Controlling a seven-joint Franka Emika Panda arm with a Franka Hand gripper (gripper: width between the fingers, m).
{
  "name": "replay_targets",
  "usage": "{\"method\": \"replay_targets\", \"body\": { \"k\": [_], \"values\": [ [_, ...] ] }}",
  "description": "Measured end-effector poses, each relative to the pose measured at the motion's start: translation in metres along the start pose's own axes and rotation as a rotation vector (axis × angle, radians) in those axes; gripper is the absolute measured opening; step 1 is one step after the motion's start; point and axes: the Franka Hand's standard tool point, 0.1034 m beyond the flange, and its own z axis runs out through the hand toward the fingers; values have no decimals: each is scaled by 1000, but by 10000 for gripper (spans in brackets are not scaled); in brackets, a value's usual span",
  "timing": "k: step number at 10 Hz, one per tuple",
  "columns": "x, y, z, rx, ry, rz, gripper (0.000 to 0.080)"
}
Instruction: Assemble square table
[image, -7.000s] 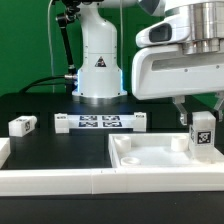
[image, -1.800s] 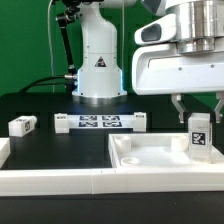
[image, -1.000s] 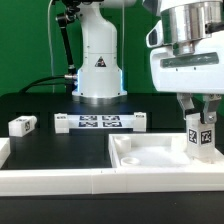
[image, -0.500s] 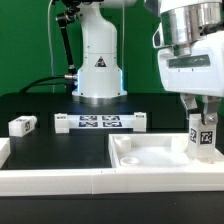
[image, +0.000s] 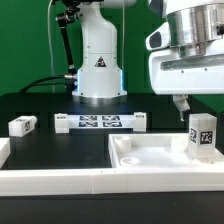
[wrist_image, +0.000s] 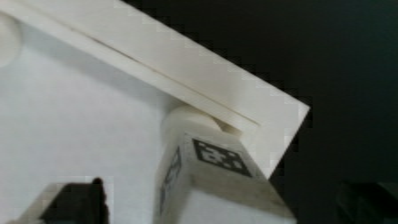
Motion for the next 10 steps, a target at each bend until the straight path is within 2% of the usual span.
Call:
{"method": "replay_targets", "body": {
  "k": [4, 6, 10],
  "values": [
    [0, 0, 0, -2, 1, -232, 649],
    [4, 2, 0, -25, 10, -513, 649],
    [8, 3, 1, -36, 10, -805, 649]
  ]
}}
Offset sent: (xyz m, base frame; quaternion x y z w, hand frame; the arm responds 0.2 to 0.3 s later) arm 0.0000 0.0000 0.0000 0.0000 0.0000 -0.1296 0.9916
